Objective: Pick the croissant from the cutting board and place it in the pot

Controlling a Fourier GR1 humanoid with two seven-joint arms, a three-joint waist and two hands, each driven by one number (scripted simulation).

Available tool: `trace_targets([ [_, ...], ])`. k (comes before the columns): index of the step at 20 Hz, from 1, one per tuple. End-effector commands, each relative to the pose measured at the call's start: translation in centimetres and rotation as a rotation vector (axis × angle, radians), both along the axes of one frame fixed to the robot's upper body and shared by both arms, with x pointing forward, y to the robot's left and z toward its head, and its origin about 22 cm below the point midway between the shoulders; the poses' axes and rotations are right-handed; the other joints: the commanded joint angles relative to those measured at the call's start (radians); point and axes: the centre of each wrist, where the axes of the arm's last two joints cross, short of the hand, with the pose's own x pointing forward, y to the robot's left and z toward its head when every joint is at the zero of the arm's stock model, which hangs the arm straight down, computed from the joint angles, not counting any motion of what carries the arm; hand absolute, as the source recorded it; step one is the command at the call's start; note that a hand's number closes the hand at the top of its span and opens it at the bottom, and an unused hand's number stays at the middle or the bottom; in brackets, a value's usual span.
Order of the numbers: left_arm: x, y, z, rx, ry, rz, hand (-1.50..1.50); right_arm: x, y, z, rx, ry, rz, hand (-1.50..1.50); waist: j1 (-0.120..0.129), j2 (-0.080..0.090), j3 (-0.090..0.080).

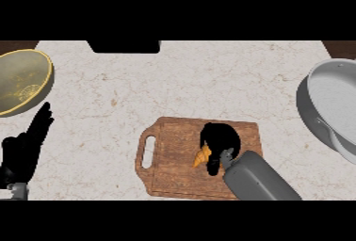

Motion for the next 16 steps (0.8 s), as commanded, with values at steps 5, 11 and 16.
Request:
trace_targets([
  [5,-0.9,0.9,-0.6,-0.006,-0.005,0.000,0.00,-0.5,0.2,0.3,0.005,0.031,0.026,1.50,-0.001,0.007,0.003],
  [11,-1.2,-0.5,-0.3,0.005,0.003,-0.005,0.00,0.6,-9.4,2.6,0.077,-0.211,-0.100,1.50,-0.011,0.006,0.004],
  [16,-0.1,0.4,0.8,0.008,0.006,0.023,0.00,-2.7,-14.0,0.9,0.042,-0.302,-0.128,1.50,-0.016,0.005,0.004],
])
